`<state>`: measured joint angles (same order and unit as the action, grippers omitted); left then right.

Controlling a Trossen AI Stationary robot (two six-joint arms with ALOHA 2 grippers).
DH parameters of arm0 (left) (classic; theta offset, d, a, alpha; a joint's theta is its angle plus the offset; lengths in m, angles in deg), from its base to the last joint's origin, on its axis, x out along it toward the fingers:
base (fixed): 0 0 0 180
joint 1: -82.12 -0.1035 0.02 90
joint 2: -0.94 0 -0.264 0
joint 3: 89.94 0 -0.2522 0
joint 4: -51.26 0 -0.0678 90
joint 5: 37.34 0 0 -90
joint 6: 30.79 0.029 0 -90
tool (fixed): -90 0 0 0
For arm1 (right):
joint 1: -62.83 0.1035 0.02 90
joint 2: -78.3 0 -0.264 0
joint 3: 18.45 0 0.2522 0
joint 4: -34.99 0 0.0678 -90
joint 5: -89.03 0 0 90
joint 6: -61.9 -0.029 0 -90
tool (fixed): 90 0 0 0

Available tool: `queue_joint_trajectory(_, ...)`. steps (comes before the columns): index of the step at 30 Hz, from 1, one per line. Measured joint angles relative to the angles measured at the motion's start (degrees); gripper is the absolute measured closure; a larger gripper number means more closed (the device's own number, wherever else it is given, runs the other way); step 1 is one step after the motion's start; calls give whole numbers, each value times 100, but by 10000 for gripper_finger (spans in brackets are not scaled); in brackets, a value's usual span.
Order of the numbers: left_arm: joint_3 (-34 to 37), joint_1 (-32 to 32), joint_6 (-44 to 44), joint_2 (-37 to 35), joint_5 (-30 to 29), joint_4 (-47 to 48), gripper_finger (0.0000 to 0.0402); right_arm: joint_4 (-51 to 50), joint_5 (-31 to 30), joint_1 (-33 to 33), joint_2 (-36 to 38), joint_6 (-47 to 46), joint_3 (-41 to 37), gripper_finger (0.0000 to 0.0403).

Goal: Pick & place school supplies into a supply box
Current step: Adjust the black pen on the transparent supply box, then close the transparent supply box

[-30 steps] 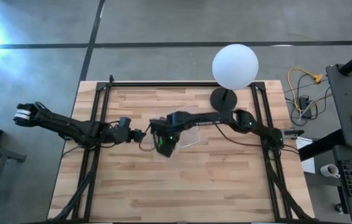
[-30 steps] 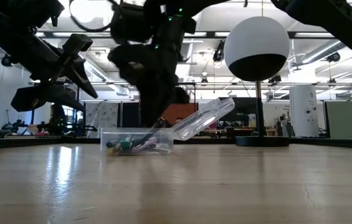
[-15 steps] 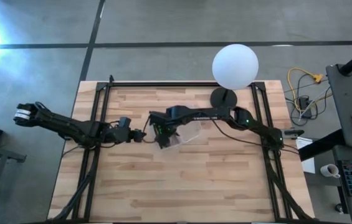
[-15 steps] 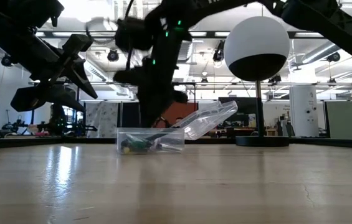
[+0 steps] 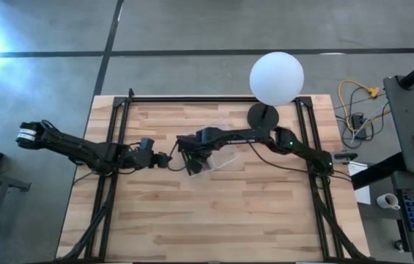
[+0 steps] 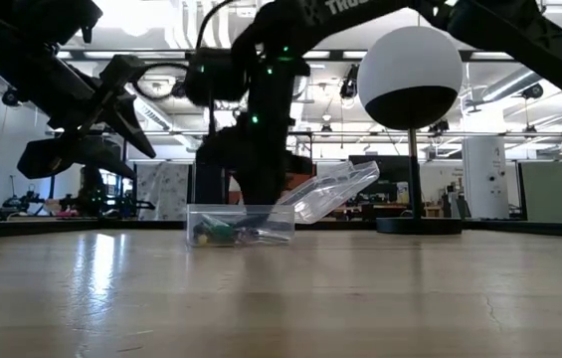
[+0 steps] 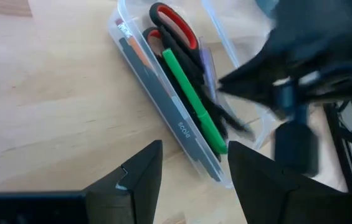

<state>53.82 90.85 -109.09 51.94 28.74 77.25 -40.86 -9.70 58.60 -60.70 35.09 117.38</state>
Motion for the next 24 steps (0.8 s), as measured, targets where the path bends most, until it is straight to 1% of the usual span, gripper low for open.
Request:
queue_joint_trajectory(3, 2, -2, 0, 0, 0, -1, 235, -103, 335, -5, -23, -3, -58, 369)
queue_joint_trajectory(7, 2, -2, 0, 2, 0, -2, 235, -123, 301, 22, 65, -194, 31, 369)
queue_joint_trajectory(11, 2, -2, 0, 0, 0, -6, 235, -255, -219, 39, 286, -271, 298, 369)
queue_joint_trajectory(14, 2, -2, 0, 16, 0, -4, 235, -554, -783, 34, 677, -270, 420, 369)
queue_joint_trajectory(17, 7, -2, 0, 72, -1, -5, 235, -923, -1188, 57, 1150, -430, 393, 369)
queue_joint_trajectory(19, 9, -2, -2, 139, 0, -4, 235, -1240, -1380, 111, 1492, -827, 319, 369)
queue_joint_trajectory(21, 12, -2, -7, 246, 3, -11, 235, -1590, -1462, 171, 1863, -1423, 126, 369)
queue_joint_trajectory(24, 13, -4, -38, 413, 85, -15, 235, -1897, -1582, 332, 2422, -2524, -550, 369)
